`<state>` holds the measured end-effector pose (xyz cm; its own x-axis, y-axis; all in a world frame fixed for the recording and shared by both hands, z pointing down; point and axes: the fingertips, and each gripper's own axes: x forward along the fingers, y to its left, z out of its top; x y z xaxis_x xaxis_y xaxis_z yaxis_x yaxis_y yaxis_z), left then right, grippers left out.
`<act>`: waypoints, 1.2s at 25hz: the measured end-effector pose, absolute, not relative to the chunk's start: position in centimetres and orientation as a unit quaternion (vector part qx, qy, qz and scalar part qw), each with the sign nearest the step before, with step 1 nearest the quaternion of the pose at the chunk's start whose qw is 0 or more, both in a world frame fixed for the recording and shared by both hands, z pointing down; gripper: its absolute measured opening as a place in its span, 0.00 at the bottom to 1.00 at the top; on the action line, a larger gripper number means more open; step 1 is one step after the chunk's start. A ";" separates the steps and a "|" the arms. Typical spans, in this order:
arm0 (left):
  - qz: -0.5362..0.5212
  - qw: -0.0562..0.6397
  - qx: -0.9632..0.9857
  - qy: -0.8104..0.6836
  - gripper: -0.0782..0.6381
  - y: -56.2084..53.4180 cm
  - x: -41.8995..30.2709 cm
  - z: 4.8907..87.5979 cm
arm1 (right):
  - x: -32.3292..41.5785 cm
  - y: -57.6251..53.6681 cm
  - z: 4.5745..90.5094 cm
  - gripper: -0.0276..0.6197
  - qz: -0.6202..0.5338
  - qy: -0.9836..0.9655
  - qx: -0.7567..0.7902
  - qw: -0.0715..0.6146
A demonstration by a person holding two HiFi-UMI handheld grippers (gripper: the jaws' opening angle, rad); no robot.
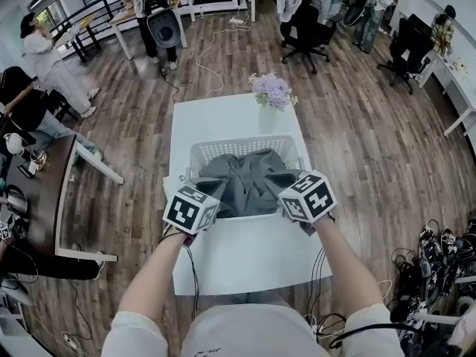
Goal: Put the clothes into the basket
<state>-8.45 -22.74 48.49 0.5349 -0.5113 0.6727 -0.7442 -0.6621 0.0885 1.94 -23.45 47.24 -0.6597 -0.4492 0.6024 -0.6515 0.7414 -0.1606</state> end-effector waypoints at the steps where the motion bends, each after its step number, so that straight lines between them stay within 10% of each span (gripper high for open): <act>1: 0.309 0.187 0.858 -0.366 0.13 -22.2 -8.3 48.2 | 2.0 -23.0 47.0 0.06 0.188 -0.891 0.313 0.270; 30: 0.180 0.238 0.808 -0.508 0.12 -4.6 -8.1 52.1 | 0.8 -4.3 52.9 0.06 0.284 -0.828 0.441 0.199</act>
